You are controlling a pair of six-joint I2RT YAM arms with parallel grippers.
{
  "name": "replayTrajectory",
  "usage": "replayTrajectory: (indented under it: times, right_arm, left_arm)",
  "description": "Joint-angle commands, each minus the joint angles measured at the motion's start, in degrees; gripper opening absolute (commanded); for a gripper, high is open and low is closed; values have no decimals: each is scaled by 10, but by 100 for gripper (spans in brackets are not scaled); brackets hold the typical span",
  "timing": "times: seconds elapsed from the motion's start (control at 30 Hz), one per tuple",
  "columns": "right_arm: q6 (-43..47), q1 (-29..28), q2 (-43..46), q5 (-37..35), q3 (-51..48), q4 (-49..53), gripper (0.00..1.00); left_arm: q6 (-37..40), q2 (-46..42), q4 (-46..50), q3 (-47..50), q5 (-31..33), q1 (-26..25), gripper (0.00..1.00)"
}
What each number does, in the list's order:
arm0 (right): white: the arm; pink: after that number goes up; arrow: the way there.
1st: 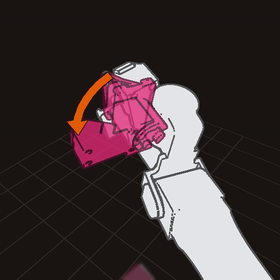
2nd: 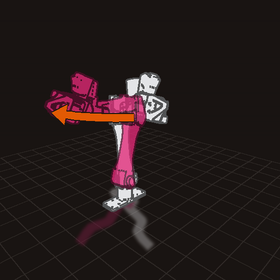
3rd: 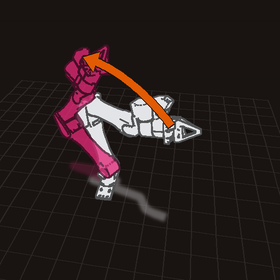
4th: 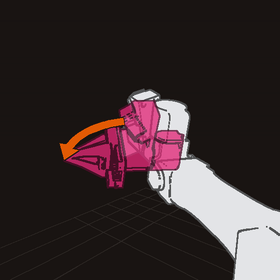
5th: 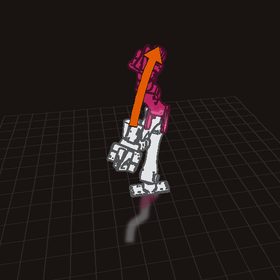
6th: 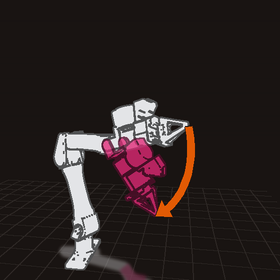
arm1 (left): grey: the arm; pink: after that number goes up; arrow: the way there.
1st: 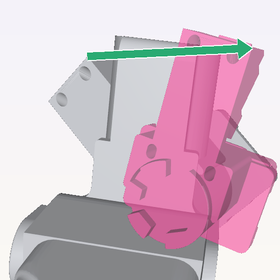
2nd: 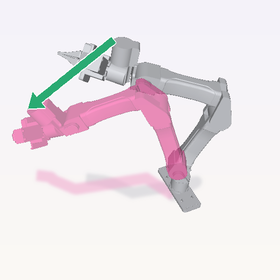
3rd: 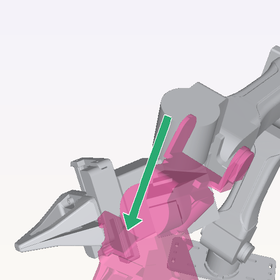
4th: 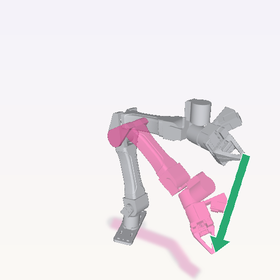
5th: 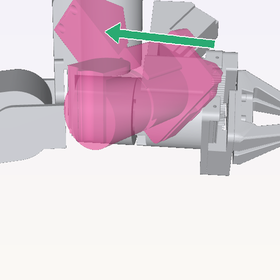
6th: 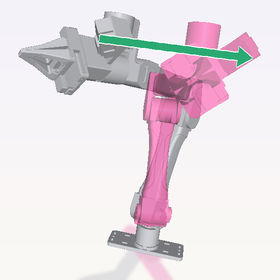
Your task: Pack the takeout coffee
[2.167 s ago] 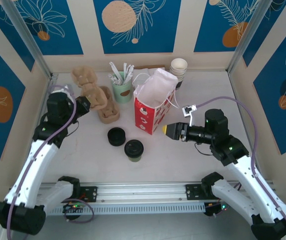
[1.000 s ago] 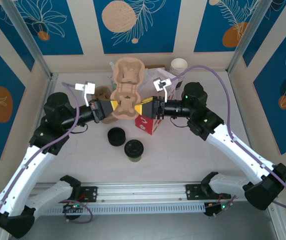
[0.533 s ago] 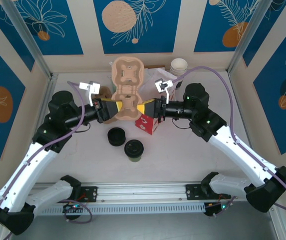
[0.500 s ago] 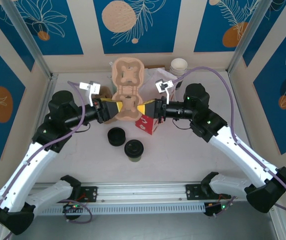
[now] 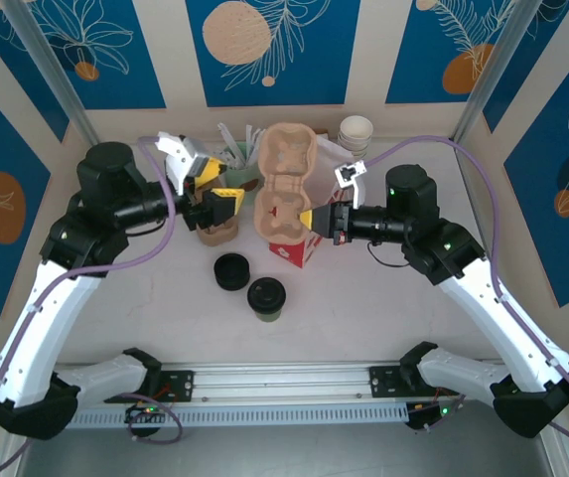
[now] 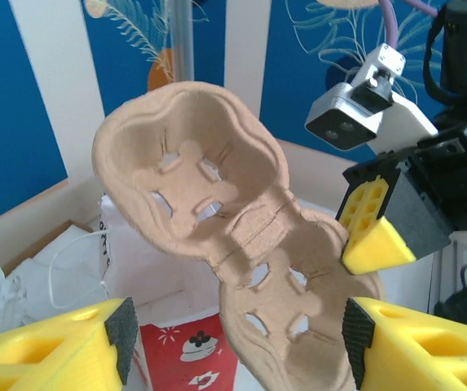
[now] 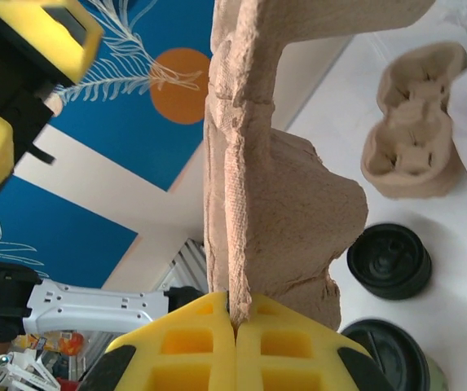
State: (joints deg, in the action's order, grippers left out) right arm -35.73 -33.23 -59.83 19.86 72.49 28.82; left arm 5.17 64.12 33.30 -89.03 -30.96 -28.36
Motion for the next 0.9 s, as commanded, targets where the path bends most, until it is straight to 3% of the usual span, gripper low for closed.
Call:
replayTrajectory:
  times: [0.0,0.27,0.43,0.87]
  right_arm:
    - [4,2,-3,-8,36,93,0]
    - [9,4,-46,25,92,170,0]
    - [5,4,-71,51,100,167,0]
    - [13,3,-105,94,127,162,0]
  left_arm:
    - [109,26,64,-41,-53,-12,68]
    - [241,106,156,-135,-38,-45,68]
    - [311,151,203,-173,23,-77,66]
    - [349,214,248,-205,100,-103,64]
